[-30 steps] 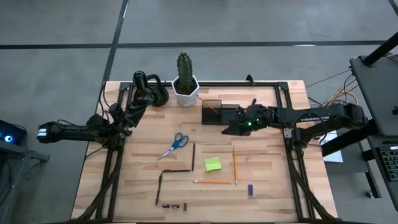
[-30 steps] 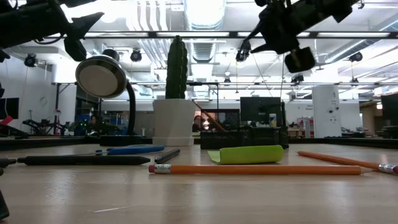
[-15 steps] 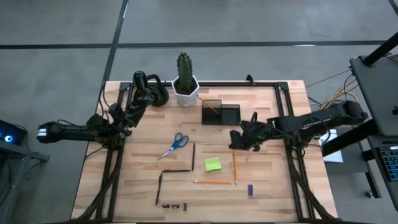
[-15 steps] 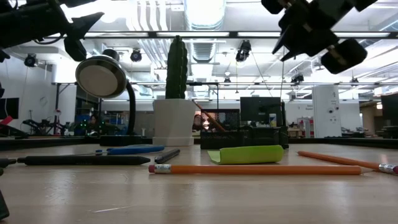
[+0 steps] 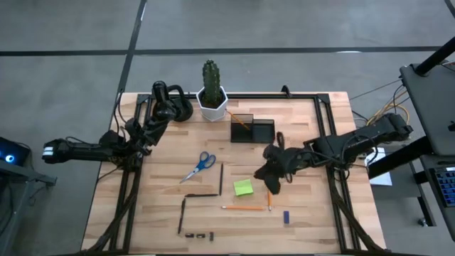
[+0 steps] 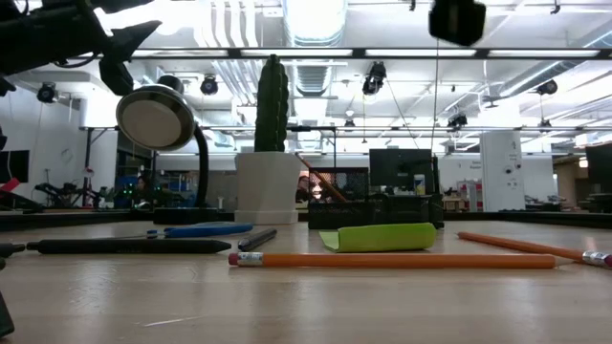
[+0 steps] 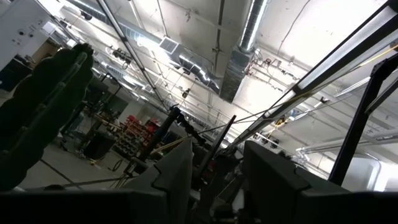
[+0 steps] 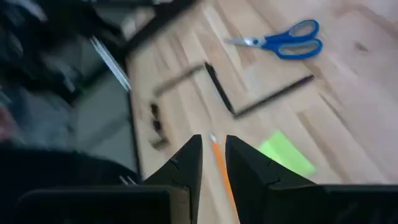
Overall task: Pick and place office supplies into organizer
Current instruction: Put the top pencil into the left section of the desk organizer
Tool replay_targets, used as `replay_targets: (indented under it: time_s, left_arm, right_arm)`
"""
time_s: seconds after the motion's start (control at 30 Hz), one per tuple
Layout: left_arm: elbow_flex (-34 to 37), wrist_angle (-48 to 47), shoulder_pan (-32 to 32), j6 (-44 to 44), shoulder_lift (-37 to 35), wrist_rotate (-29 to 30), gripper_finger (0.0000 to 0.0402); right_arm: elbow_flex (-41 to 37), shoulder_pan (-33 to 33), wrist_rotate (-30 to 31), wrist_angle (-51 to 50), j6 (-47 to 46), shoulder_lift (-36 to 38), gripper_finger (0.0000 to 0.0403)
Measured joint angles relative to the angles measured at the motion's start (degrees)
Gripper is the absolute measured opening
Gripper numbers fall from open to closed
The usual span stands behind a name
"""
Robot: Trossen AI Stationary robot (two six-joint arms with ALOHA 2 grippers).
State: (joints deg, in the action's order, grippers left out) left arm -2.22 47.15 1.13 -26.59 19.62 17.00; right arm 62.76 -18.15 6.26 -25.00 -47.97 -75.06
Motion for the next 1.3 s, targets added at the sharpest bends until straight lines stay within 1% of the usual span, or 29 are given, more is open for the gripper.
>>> replay_targets:
  time_s: [0.13, 0.2, 0.3, 0.37, 0.43, 0.5, 0.63, 0.8, 0.93, 1.03, 1.17, 1.3]
  left_arm:
    - [0.0, 0.2, 0.0, 0.0, 0.0, 0.0, 0.013]
    - [0.0, 0.2, 0.0, 0.0, 0.0, 0.0, 0.013]
    - [0.0, 0.2, 0.0, 0.0, 0.0, 0.0, 0.013]
    - [0.0, 0.1, 0.0, 0.0, 0.0, 0.0, 0.013]
    - [0.0, 0.2, 0.0, 0.0, 0.0, 0.0, 0.013]
    - [0.0, 0.2, 0.0, 0.0, 0.0, 0.0, 0.013]
    - [0.1, 0.2, 0.0, 0.0, 0.0, 0.0, 0.013]
    - [0.1, 0.3, 0.0, -0.1, -0.2, -0.1, 0.013]
    - [0.1, 0.3, 0.0, -0.1, -0.2, -0.1, 0.013]
    - [0.1, 0.3, 0.0, -0.1, -0.3, -0.2, 0.013]
    - [0.1, 0.3, 0.0, -0.1, -0.3, -0.3, 0.013]
    - [0.1, 0.3, 0.0, -0.1, -0.3, -0.3, 0.013]
  right_arm:
    - [11.9, -0.1, -1.4, -21.0, 2.3, -8.2, 0.0059]
    - [17.7, -0.1, -1.3, -31.5, 0.0, -12.8, 0.0059]
    - [24.7, -0.1, 0.4, -43.8, -9.4, -18.7, 0.0059]
    - [27.9, -0.1, 1.0, -50.1, -19.3, -21.9, 0.0059]
    - [29.6, -0.1, 1.1, -53.6, -29.1, -24.2, 0.0059]
    - [29.9, -0.1, 1.0, -54.1, -35.8, -25.4, 0.0059]
    - [29.4, -0.1, -0.7, -52.2, -39.1, -26.2, 0.0066]
    - [27.8, -0.1, -1.6, -52.1, -43.0, -26.3, 0.0103]
    - [24.6, -0.1, -2.0, -51.4, -47.1, -26.3, 0.0131]
    - [20.7, 0.0, -4.5, -46.6, -48.3, -26.3, 0.0142]
    - [15.4, -0.1, -5.4, -37.3, -50.7, -26.3, 0.0148]
    - [11.4, -0.1, -6.4, -35.6, -53.0, -26.3, 0.0148]
